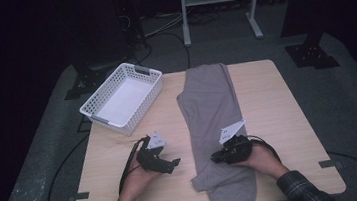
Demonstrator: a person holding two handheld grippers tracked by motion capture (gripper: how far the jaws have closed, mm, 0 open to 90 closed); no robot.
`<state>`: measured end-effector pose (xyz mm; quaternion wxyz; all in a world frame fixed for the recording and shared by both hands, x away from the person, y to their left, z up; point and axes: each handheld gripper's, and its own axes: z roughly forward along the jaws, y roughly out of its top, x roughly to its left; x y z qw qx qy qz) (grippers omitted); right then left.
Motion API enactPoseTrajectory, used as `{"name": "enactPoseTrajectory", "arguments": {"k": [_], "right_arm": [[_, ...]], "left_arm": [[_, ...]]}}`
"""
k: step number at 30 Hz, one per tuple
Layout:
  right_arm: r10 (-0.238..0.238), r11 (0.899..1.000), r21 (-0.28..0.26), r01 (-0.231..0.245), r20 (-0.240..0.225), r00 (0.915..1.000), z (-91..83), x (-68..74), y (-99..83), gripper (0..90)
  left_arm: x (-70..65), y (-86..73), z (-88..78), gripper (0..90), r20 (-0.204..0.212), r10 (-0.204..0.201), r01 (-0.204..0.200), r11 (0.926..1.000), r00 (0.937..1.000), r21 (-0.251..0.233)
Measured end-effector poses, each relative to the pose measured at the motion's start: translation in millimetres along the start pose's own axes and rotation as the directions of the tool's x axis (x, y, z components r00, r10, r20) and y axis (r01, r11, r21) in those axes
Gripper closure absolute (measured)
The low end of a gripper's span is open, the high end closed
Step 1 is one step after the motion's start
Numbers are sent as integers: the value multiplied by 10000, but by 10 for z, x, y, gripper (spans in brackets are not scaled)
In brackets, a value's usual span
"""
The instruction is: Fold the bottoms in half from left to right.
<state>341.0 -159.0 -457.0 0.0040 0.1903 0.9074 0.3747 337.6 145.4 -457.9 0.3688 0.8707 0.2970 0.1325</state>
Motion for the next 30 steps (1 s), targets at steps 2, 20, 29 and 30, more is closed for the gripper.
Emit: {"name": "enactPoseTrajectory", "arguments": {"k": [2, 20, 29, 30], "right_arm": [[-12, 10000, -86, 11, -64, 10000, -60, 27, -20, 825], [-252, 9994, -250, 218, -1438, 9893, -601, 530, -554, 831], [-177, 9986, 466, 267, -1837, 9828, -564, 676, -733, 801], [-169, 9982, 532, 277, -1934, 9810, -561, 686, -740, 772]], "left_arm": [[0, -8, -12, 101, 5, 12, -12, 10000, 10000, 14], [-96, -28, -32, 101, 214, 96, -97, 9999, 9997, 57], [-379, 29, 56, 94, 842, 591, -607, 9980, 9947, 166], [-423, 42, 70, 92, 908, 677, -695, 9974, 9936, 170]]}}
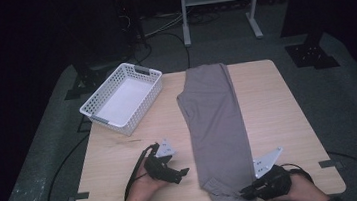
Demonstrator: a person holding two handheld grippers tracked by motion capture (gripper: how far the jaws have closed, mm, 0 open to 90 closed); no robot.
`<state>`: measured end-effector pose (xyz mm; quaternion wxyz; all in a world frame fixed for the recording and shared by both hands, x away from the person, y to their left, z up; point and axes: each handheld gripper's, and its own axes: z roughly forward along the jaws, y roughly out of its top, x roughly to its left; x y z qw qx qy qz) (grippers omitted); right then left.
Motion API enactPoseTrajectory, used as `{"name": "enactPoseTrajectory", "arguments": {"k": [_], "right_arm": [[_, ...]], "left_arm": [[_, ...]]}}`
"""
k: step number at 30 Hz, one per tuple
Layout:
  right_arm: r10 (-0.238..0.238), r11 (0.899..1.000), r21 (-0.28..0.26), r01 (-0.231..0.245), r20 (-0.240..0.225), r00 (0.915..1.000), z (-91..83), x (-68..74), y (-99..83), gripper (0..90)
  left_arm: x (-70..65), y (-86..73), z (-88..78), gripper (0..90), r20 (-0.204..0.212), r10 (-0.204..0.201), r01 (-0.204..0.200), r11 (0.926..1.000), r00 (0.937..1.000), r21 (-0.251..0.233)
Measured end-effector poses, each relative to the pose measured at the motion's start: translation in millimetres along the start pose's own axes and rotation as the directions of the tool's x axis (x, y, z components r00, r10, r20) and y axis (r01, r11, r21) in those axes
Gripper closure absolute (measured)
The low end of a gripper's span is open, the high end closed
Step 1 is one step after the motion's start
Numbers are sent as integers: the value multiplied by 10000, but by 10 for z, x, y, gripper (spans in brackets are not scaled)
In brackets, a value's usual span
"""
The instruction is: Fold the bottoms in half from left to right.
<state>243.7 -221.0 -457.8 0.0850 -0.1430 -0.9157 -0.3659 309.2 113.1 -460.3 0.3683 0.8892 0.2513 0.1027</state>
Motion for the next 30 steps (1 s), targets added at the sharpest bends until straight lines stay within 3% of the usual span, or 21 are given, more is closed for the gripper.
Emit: {"name": "enactPoseTrajectory", "arguments": {"k": [4, 7, 8, 13, 20, 26, 30], "right_arm": [[-145, 9994, -318, 139, -186, 9997, -40, 24, 6, 650], [-121, 9979, -630, 118, -37, 9999, -89, 25, 17, 627], [-153, 9975, -692, 159, 99, 9998, -101, 23, 13, 572], [-280, 9993, -249, 295, 588, 9979, -36, 69, -20, 447], [-589, 9980, -168, 609, 1008, 9932, 7, 126, -6, 354], [-1018, 9946, 302, 990, 1114, 9885, 120, 205, 9, 304], [-1523, 9854, 969, 1396, 1387, 9786, 232, 248, 14, 305]], "left_arm": [[-146, 63, 70, 91, 237, 348, -349, 9994, 9991, 6], [-217, 88, 105, 90, 373, 479, -480, 9988, 9982, 17], [-276, 98, 121, 89, 523, 643, -647, 9979, 9966, 63], [-451, 103, 112, 88, 819, 999, -1006, 9949, 9916, 52], [-602, 99, 63, 87, 971, 1157, -1154, 9933, 9885, -84], [-643, 87, 24, 87, 980, 1134, -1124, 9935, 9887, -157], [-646, 82, 32, 88, 1017, 1124, -1117, 9937, 9884, -132]]}}
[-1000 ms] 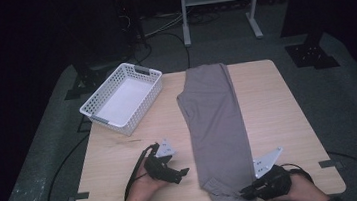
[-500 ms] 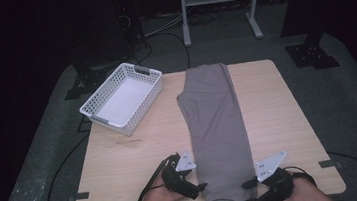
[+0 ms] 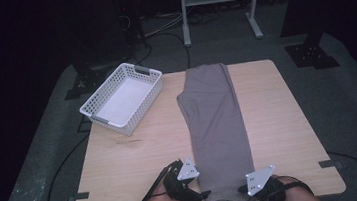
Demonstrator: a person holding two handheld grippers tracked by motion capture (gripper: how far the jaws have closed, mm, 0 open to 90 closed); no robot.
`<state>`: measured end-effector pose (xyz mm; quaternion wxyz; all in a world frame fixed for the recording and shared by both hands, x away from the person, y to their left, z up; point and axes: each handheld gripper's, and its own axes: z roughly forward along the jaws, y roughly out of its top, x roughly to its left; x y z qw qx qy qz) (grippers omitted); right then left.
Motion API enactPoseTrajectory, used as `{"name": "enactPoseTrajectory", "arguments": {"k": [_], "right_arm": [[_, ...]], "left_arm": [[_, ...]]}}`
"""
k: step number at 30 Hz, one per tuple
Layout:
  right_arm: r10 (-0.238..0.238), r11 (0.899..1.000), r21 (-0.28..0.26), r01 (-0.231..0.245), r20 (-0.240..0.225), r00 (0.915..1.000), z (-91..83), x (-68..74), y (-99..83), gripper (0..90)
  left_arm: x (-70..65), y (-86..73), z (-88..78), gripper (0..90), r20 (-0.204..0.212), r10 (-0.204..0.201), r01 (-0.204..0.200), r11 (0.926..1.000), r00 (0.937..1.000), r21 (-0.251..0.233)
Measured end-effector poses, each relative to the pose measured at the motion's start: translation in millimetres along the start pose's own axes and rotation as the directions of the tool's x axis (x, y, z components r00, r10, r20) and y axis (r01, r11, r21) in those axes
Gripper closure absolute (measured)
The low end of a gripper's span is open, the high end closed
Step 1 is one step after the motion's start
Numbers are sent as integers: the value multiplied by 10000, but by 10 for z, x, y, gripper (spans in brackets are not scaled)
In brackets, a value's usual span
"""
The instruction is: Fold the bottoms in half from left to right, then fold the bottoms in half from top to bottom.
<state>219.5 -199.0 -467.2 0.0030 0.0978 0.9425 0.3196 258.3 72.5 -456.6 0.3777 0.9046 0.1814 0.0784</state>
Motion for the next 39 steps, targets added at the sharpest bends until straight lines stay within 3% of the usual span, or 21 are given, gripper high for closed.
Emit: {"name": "enactPoseTrajectory", "arguments": {"k": [4, 5, 8, 13, 21, 24, 26, 29, 39], "right_arm": [[-86, 9999, -54, 87, 292, 9995, -4, 8, -5, 381], [-72, 9999, -145, 78, 424, 9991, -16, -4, -22, 447], [-26, 9998, -171, 36, 537, 9986, -25, -11, -28, 502], [-56, 9998, -172, 69, 706, 9975, -35, -22, -26, 666], [867, 9959, -258, -867, 14, 9962, -42, -180, 1, 716], [1101, 9934, -318, -1100, -1, 9939, -51, -240, 9, 740], [1310, 9897, -577, -1312, -87, 9914, -73, -274, 3, 826], [1596, 9833, -871, -1601, -118, 9871, -114, -321, 9, 829], [1373, 9880, -694, -1377, -99, 9905, -79, -306, 16, 825]], "left_arm": [[7, -4, 7, 87, 32, -14, 14, 10000, 10000, 19], [12, -5, 11, 87, 50, -1, 1, 10000, 10000, 32], [15, -8, 16, 88, 66, 21, -21, 10000, 10000, 47], [30, -19, 20, 87, 149, 11, -12, 10000, 9999, 63], [30, -4, -27, 87, 380, 36, -29, 9998, 9993, -173], [-11, 12, -14, 87, 644, 84, -69, 9997, 9979, -240], [-53, 22, 8, 83, 884, 174, -154, 9996, 9959, -243], [-110, 37, 52, 78, 1177, 328, -307, 9993, 9925, -197], [-258, 77, 211, 81, 1620, 790, -834, 9963, 9836, 204]]}}
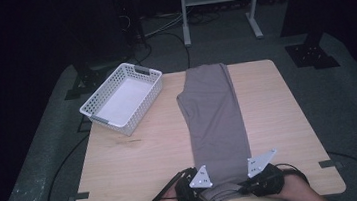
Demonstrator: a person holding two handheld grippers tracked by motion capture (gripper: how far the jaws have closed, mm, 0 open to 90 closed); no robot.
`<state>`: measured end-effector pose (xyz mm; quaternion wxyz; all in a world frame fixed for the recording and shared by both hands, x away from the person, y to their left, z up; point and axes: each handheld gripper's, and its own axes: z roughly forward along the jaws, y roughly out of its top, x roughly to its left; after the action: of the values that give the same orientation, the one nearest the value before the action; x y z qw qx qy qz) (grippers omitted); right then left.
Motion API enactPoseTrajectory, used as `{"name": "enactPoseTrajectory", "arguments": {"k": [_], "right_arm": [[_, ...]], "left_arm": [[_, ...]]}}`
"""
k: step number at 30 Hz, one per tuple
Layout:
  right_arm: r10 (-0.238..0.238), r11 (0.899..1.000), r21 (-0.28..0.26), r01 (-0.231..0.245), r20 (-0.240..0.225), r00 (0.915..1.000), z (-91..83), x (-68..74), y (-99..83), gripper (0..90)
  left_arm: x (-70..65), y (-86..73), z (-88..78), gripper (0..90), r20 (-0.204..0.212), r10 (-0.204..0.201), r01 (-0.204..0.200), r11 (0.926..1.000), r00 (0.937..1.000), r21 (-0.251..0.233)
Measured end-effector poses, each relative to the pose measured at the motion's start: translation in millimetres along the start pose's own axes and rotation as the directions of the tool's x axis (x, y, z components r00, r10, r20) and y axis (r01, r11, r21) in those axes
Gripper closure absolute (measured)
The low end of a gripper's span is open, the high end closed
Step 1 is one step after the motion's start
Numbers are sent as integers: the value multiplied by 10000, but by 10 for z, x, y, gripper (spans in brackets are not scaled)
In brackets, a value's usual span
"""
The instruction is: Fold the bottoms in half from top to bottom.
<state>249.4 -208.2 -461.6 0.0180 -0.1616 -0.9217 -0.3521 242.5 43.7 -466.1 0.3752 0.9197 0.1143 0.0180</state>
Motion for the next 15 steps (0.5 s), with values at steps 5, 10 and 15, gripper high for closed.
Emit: {"name": "enactPoseTrajectory", "arguments": {"k": [5, 10, 15], "right_arm": [[0, 10000, 22, 0, -49, 10000, 9, -3, -2, 823], [11, 10000, 17, -11, -83, 10000, 14, -3, -3, 821], [26, 10000, -3, -26, -33, 10000, 20, 0, 0, 799]], "left_arm": [[-38, -1, 65, 185, -22, 426, -425, 9985, 9991, 354], [-44, 1, 65, 333, -431, 785, -766, 9960, 9960, 450], [10, -1, 38, 613, -680, 839, -813, 9959, 9942, 393]]}}
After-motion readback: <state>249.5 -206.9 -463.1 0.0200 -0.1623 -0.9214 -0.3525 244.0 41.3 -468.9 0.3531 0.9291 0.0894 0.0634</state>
